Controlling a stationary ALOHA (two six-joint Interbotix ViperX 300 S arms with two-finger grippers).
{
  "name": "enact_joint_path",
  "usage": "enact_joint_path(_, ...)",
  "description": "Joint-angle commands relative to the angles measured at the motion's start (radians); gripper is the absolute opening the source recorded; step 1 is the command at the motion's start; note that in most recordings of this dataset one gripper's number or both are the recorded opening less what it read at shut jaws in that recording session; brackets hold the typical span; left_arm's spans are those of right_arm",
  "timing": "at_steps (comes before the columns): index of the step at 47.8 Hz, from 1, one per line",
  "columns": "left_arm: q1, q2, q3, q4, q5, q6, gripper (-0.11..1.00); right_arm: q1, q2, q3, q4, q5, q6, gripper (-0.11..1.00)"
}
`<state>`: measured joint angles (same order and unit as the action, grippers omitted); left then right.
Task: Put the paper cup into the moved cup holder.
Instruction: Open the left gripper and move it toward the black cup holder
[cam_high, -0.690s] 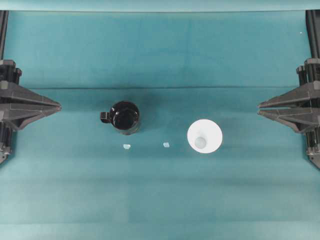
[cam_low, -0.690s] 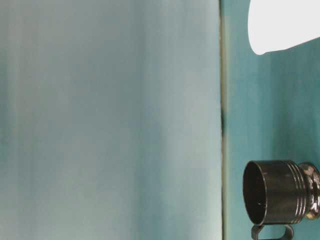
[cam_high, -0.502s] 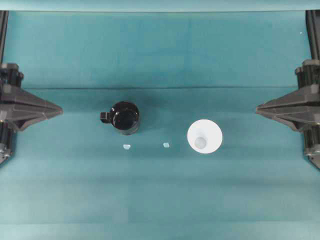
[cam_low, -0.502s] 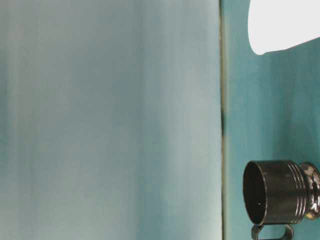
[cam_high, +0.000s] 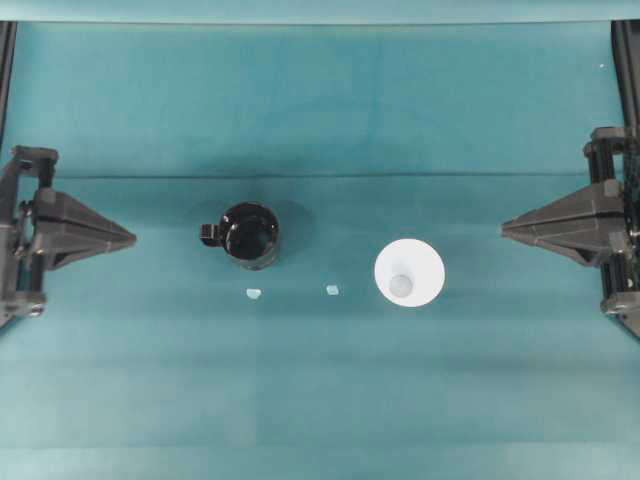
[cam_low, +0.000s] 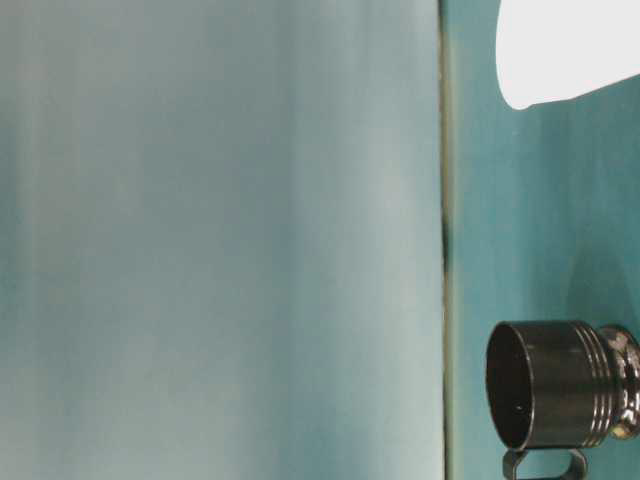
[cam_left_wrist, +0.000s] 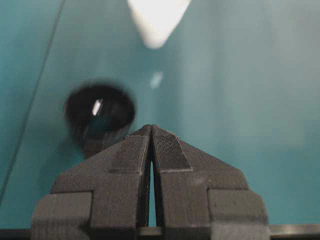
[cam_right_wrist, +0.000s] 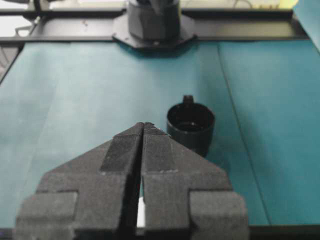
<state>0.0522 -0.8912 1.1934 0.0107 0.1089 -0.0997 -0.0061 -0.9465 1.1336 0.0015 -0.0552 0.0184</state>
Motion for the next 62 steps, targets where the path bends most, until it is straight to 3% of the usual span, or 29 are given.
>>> enact_joint_path(1,0.015,0.032,0.008,0.002,0.0,0.0,0.0,-0.008,0.008,-0.023,0.003,0.002,0.011,-0.03)
enact_joint_path(12,0.038,0.169,0.055,0.003,-0.026,-0.023,0.0,-0.011,0.008,-0.023,0.003,0.015,0.012,-0.03)
enact_joint_path(32,0.083,0.449,0.081,0.003,-0.301,-0.018,0.0,-0.012,0.008,-0.023,0.014,0.034,0.02,-0.03)
enact_joint_path(52,0.084,0.489,0.103,0.003,-0.423,-0.012,0.0,-0.011,0.005,-0.023,0.014,0.071,0.06,-0.03)
enact_joint_path(57,0.084,0.495,0.097,0.003,-0.426,-0.014,0.09,-0.011,0.005,-0.023,0.014,0.071,0.061,-0.03)
enact_joint_path(62,0.084,0.518,0.086,0.003,-0.431,-0.018,0.34,-0.011,0.005,-0.025,0.014,0.071,0.061,-0.03)
